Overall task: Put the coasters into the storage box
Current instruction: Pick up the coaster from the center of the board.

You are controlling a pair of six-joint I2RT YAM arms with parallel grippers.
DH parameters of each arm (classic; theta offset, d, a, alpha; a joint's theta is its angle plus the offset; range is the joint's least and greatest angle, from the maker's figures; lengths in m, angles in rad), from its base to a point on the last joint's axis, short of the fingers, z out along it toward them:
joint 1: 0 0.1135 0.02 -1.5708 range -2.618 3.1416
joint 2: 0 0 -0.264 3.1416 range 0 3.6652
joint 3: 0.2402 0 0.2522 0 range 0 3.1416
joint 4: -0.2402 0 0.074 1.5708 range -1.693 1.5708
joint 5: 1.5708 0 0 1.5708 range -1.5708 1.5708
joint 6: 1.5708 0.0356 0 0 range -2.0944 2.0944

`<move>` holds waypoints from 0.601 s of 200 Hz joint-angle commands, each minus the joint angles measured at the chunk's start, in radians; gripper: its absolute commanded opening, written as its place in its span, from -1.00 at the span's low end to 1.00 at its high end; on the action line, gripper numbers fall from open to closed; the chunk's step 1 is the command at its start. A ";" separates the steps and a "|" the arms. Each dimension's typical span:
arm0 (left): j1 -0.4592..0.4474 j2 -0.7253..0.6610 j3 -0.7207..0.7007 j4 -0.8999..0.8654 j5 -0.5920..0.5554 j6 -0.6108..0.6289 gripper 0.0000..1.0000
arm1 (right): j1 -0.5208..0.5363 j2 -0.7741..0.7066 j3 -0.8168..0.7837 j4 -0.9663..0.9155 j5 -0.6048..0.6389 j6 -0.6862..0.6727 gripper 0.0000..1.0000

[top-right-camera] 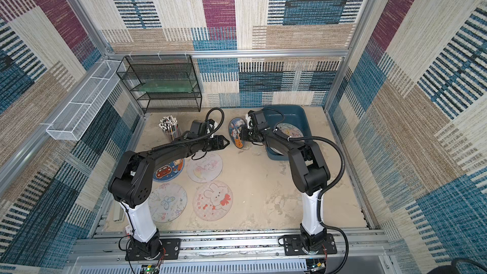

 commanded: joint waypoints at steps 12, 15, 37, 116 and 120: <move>0.000 -0.030 -0.015 -0.028 -0.045 0.053 0.37 | -0.032 -0.097 -0.034 0.015 -0.001 -0.014 -0.73; 0.000 -0.032 -0.016 -0.029 -0.047 0.054 0.37 | -0.036 -0.108 -0.039 0.017 -0.005 -0.013 -0.73; 0.000 -0.046 -0.023 -0.043 -0.054 0.063 0.37 | -0.071 -0.188 -0.076 0.023 0.003 -0.008 -0.73; 0.000 -0.128 -0.111 -0.008 -0.048 0.078 0.37 | -0.292 -0.443 -0.221 -0.044 0.078 -0.034 -0.70; -0.001 -0.134 -0.120 0.003 -0.044 0.077 0.37 | -0.304 -0.449 -0.230 -0.049 0.084 -0.037 -0.70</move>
